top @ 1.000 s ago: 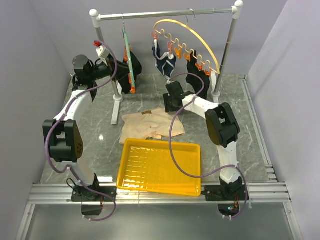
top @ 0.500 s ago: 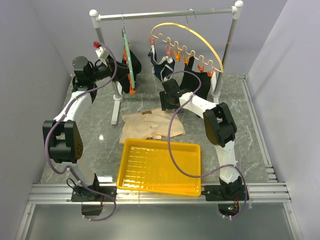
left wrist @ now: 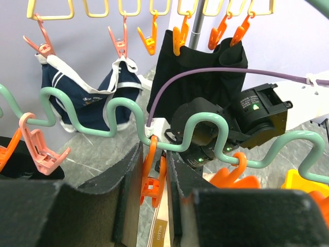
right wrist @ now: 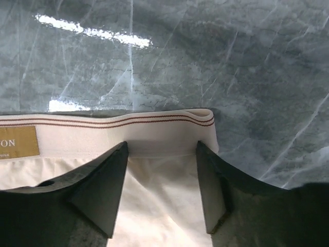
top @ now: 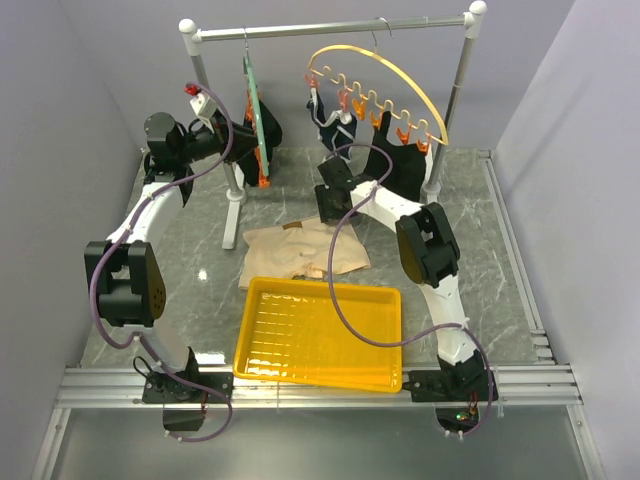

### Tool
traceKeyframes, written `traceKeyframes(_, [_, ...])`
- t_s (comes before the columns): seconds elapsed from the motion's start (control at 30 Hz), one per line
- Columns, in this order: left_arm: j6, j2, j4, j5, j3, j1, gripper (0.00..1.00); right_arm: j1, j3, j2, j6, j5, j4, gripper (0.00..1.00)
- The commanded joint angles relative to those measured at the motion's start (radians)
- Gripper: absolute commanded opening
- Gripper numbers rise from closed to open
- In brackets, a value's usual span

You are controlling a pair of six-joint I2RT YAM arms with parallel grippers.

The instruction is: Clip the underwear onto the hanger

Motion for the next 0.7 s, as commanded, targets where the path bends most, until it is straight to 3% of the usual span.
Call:
traceKeyframes(0.0, [-0.008, -0.008, -0.030, 0.019, 0.006, 0.003, 0.00, 0.008, 0.059, 0.057, -0.004, -0.040, -0.119, 0.61])
traceKeyframes(0.13, [-0.011, -0.004, -0.037, 0.013, 0.015, 0.008, 0.00, 0.006, 0.082, 0.095, -0.025, -0.051, -0.180, 0.55])
traceKeyframes(0.3, [-0.011, -0.005, -0.046, 0.012, 0.018, 0.012, 0.00, 0.001, 0.137, 0.135, -0.067, -0.083, -0.265, 0.20])
traceKeyframes(0.43, [-0.030, -0.001, -0.029, 0.007, 0.014, 0.014, 0.00, 0.002, 0.139, 0.132, -0.116, -0.130, -0.247, 0.00])
traceKeyframes(0.5, [-0.037, -0.001, -0.026, 0.012, 0.014, 0.012, 0.00, -0.002, 0.130, 0.116, -0.127, -0.151, -0.217, 0.00])
traceKeyframes(0.67, [-0.053, -0.011, -0.023, 0.007, 0.003, 0.012, 0.00, -0.008, -0.059, -0.084, -0.189, -0.270, 0.182, 0.00])
